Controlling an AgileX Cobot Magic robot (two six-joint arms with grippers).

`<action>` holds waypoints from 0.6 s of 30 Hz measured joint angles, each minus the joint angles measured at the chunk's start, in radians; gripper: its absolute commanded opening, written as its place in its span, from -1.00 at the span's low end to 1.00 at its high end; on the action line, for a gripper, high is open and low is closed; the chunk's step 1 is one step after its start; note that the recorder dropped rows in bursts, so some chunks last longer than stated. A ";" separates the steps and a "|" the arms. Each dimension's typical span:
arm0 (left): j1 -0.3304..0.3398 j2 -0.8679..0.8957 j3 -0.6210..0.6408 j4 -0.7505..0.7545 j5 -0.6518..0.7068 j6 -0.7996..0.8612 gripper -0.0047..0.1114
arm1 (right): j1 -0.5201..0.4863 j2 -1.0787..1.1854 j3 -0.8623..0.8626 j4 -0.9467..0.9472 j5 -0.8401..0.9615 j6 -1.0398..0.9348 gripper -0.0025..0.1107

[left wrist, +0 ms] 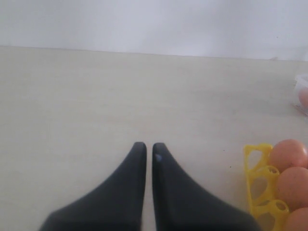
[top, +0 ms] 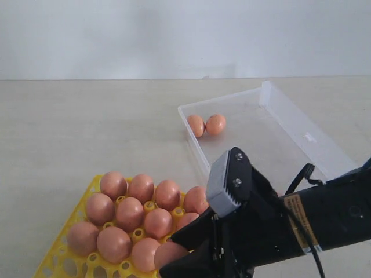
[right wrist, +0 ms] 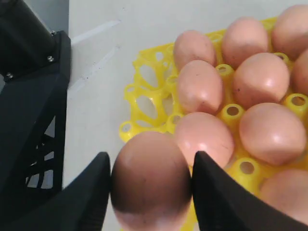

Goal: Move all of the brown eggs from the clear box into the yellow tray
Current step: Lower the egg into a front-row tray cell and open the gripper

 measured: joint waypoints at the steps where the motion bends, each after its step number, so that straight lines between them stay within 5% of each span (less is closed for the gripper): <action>1: 0.000 0.000 0.000 0.000 0.000 0.000 -0.85 | 0.013 0.010 -0.005 0.000 0.009 0.000 -0.96; 18: 0.000 0.000 0.000 0.000 0.000 0.000 -0.85 | 0.045 0.063 -0.016 0.213 0.136 -0.225 -0.96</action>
